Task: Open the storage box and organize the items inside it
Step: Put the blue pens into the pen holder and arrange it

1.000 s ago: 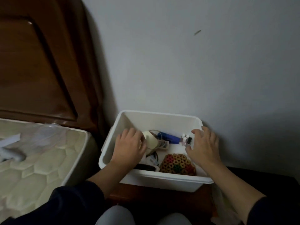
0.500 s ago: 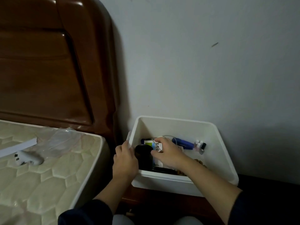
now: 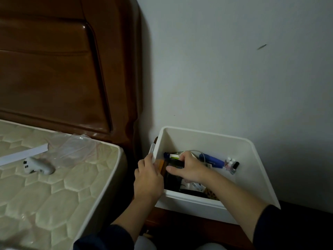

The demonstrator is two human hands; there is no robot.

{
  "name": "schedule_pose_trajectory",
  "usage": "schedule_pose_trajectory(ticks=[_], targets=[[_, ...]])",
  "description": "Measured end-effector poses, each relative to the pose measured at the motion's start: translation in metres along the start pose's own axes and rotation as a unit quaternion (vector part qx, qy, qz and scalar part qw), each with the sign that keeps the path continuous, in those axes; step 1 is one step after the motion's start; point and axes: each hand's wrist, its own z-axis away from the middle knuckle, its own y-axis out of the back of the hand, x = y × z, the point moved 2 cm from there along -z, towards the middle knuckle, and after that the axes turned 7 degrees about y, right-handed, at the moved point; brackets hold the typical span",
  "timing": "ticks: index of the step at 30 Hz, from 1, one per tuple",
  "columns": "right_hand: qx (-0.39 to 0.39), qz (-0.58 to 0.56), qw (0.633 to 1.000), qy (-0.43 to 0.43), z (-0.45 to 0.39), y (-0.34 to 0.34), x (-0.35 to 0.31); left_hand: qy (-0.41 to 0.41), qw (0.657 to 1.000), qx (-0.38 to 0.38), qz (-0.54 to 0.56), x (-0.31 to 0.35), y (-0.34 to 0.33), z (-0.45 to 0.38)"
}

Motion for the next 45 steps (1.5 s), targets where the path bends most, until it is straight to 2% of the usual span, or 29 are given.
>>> schedule_pose_trajectory(ticks=[5,11,14,17,19,21,22,23,25,27,29,30,32,34,36,38,42,45], targets=[[0.061,-0.037,0.997,-0.024,0.008,-0.006,-0.004,0.0,1.0,-0.009,-0.006,0.002,0.002,0.002],[0.145,-0.161,0.975,-0.049,0.025,0.008,-0.004,-0.004,1.0,-0.007,-0.017,0.003,0.006,0.002],[0.209,-0.305,0.928,-0.045,0.037,0.038,-0.006,-0.02,0.992,0.038,-0.115,0.007,0.007,0.008],[0.192,-0.462,0.864,-0.061,0.052,0.062,-0.012,-0.088,0.979,0.102,-0.152,0.019,0.012,0.017],[0.147,-0.49,0.856,-0.075,0.061,0.065,-0.016,-0.158,0.981,0.062,-0.09,0.032,0.015,0.02],[0.085,-0.482,0.869,-0.073,0.064,0.058,-0.02,-0.194,0.971,-0.081,0.117,0.052,0.015,0.024],[0.053,-0.478,0.874,-0.07,0.065,0.052,-0.022,-0.179,0.943,-0.143,0.241,0.061,0.013,0.027],[0.025,-0.477,0.876,-0.069,0.065,0.046,-0.024,-0.149,0.915,-0.164,0.337,0.067,0.011,0.026],[-0.022,-0.474,0.878,-0.066,0.063,0.036,-0.025,-0.095,0.887,-0.151,0.425,0.071,0.011,0.022],[-0.063,-0.462,0.883,-0.048,0.06,0.032,-0.022,-0.076,0.884,-0.133,0.441,0.068,0.011,0.014],[-0.086,-0.427,0.899,-0.03,0.053,0.031,-0.013,-0.078,0.903,-0.114,0.408,0.062,0.011,0.007],[-0.072,-0.387,0.919,-0.027,0.048,0.032,-0.006,-0.092,0.915,-0.09,0.382,0.057,0.013,0.004],[0.01,-0.241,0.97,-0.022,0.036,0.035,0.004,-0.118,0.938,-0.031,0.324,0.047,0.014,-0.001],[0.093,-0.076,0.993,-0.011,0.022,0.039,0.017,-0.128,0.956,0.012,0.262,0.036,0.014,-0.006],[0.106,0.029,0.994,0.006,0.006,0.041,0.029,-0.133,0.961,0.03,0.24,0.026,0.01,-0.009],[0.08,0.084,0.993,0.014,-0.01,0.038,0.036,-0.139,0.962,0.036,0.233,0.021,0.006,-0.011],[0.022,0.135,0.99,0.031,-0.032,0.021,0.038,-0.16,0.964,0.045,0.205,0.02,0.002,-0.014],[0.017,0.156,0.987,0.041,-0.042,0.01,0.036,-0.185,0.965,0.054,0.175,0.022,0.001,-0.016]])
